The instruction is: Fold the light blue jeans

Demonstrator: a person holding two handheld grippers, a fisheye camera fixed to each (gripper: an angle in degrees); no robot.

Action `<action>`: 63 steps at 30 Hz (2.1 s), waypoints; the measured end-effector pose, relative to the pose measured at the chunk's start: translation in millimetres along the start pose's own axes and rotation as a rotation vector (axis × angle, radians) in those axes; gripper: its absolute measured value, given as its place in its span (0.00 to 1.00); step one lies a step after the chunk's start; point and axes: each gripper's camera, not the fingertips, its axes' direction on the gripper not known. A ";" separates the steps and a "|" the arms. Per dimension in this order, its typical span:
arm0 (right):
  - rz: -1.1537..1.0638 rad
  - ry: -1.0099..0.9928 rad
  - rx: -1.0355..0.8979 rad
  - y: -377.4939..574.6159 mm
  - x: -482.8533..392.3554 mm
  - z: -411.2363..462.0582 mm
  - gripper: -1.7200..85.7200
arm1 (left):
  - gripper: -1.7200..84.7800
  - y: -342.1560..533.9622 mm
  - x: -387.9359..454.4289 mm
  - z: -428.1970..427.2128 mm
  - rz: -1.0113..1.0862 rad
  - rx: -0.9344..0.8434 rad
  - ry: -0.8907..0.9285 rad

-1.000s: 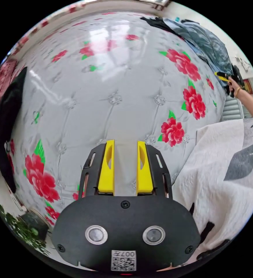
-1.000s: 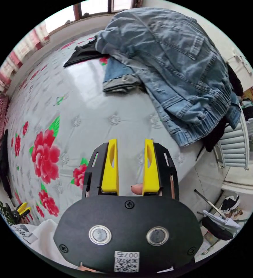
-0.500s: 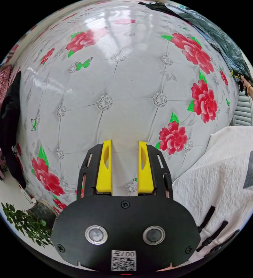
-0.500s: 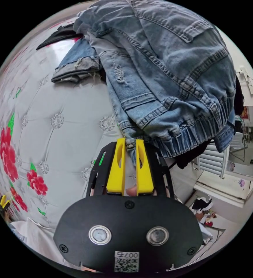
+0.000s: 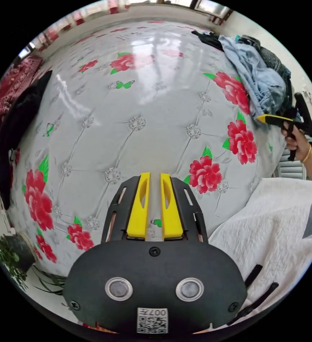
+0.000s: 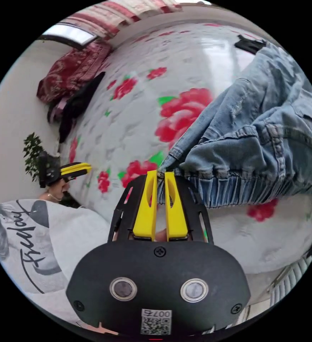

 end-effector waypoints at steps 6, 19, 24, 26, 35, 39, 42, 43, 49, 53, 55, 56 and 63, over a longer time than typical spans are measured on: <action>-0.462 -0.302 -0.278 -58.5 -166.2 104.8 0.04 | 0.12 81.8 -50.1 -25.0 -0.162 0.146 0.116; -0.261 0.155 0.120 -33.2 -69.8 -3.8 0.09 | 0.12 110.1 -41.4 -56.9 0.013 0.282 -0.026; 0.202 0.284 0.199 39.3 54.4 -62.1 0.12 | 0.10 41.6 22.5 24.8 0.259 0.020 -0.006; 0.268 0.300 0.178 55.8 71.7 -60.9 0.13 | 0.08 26.2 33.4 49.6 0.295 -0.065 -0.034; 0.048 0.280 -0.036 13.2 40.8 3.6 0.09 | 0.02 -0.1 20.7 61.9 0.349 -0.060 -0.185; -0.347 -0.047 -0.209 -30.0 -35.5 45.8 0.08 | 0.01 -16.5 -48.9 62.8 0.164 -0.110 -0.583; -0.595 -0.042 -0.222 -36.7 -99.9 54.5 0.09 | 0.01 -6.5 -112.3 12.2 -0.205 -0.026 -0.528; -0.628 -0.030 -0.207 -35.4 -106.4 52.0 0.09 | 0.01 1.3 -119.8 -0.4 -0.259 0.019 -0.498; -0.339 0.076 0.045 -27.5 -1.5 -18.1 0.11 | 0.03 114.8 -116.5 -36.2 -0.499 0.258 -0.353; 0.170 0.189 0.286 16.7 146.7 -97.9 0.12 | 0.10 187.3 -86.6 10.9 -0.626 0.187 -0.254; 0.316 0.229 0.371 41.3 189.1 -125.7 0.12 | 0.13 206.5 -82.0 35.7 -0.700 0.153 -0.162; 0.389 0.245 0.400 53.5 211.6 -137.5 0.12 | 0.14 214.1 -83.0 51.5 -0.756 0.130 -0.107; 0.574 0.191 0.409 65.1 268.0 -131.0 0.12 | 0.14 196.4 -91.3 95.6 -0.765 0.119 -0.179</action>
